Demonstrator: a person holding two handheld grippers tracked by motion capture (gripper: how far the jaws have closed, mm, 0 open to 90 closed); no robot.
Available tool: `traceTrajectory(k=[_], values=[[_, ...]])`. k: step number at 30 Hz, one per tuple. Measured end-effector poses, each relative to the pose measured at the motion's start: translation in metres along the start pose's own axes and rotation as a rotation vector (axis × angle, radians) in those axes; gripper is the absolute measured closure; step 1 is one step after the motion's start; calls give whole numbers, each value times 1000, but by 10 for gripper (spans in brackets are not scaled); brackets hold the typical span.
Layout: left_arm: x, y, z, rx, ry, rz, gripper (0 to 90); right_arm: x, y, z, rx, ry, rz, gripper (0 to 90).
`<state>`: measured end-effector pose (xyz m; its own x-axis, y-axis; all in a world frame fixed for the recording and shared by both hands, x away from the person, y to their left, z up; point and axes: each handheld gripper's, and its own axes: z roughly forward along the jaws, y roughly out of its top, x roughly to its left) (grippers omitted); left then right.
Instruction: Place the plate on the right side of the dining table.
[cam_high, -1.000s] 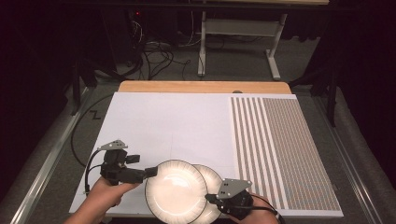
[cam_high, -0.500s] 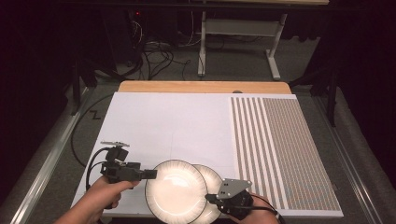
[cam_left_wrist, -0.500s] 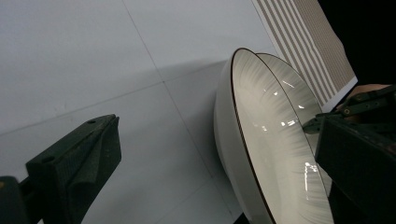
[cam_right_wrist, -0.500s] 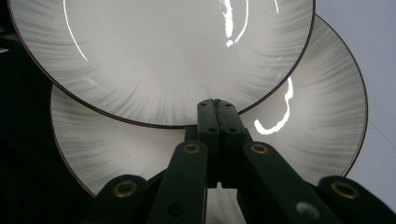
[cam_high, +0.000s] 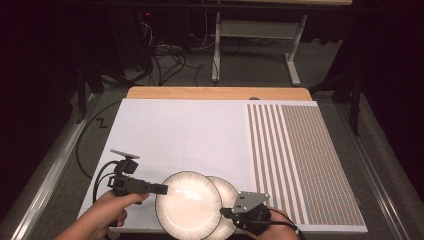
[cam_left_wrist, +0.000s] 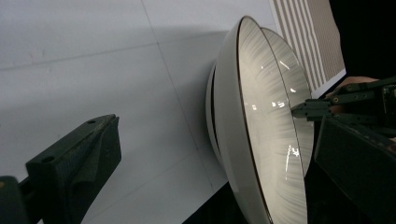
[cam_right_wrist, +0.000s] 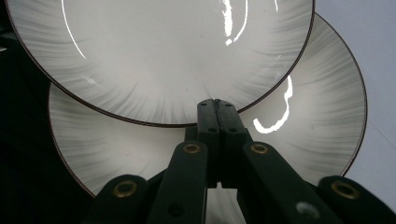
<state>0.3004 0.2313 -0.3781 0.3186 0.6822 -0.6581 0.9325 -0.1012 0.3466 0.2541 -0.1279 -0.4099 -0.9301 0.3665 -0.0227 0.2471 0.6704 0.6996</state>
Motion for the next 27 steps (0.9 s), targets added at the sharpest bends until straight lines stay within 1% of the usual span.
traceTrajectory(k=[1, 5, 10, 13, 15, 16, 18, 19, 21, 24, 26, 27], values=[[1, -1, 1, 12, -2, -5, 5, 0, 0, 0, 0, 0, 0, 900], [1, -3, 3, 28, -4, -30, 6, 0, 0, 0, 1, -3, -2, 900], [0, -8, 9, 54, -9, -34, 19, 0, 0, 0, 2, -5, -5, 900], [0, -10, 13, 64, -18, -43, 65, 0, 0, 0, 2, -6, -5, 900], [0, -12, 15, 69, -20, -49, 117, 0, 0, 0, 2, -6, -5, 900], [-1, -12, 17, 79, -23, -47, 144, 0, 0, 0, 2, -6, -5, 900], [-2, -13, 19, 93, -26, -48, 168, 0, 0, 0, 2, -6, -5, 900], [-3, -14, 21, 108, -30, -46, 182, 1, 0, 0, 1, -6, -5, 900], [-4, -15, 22, 107, -34, -50, 218, 1, 0, 0, 1, -7, -6, 900], [-4, -15, 22, 120, -41, -49, 288, 1, 0, 0, 1, -7, -6, 900], [-5, -15, 22, 125, -42, -48, 365, 1, 0, 0, 1, -7, -6, 900], [-5, -15, 22, 129, -42, -51, 382, 1, 0, 0, 1, -7, -6, 900]])
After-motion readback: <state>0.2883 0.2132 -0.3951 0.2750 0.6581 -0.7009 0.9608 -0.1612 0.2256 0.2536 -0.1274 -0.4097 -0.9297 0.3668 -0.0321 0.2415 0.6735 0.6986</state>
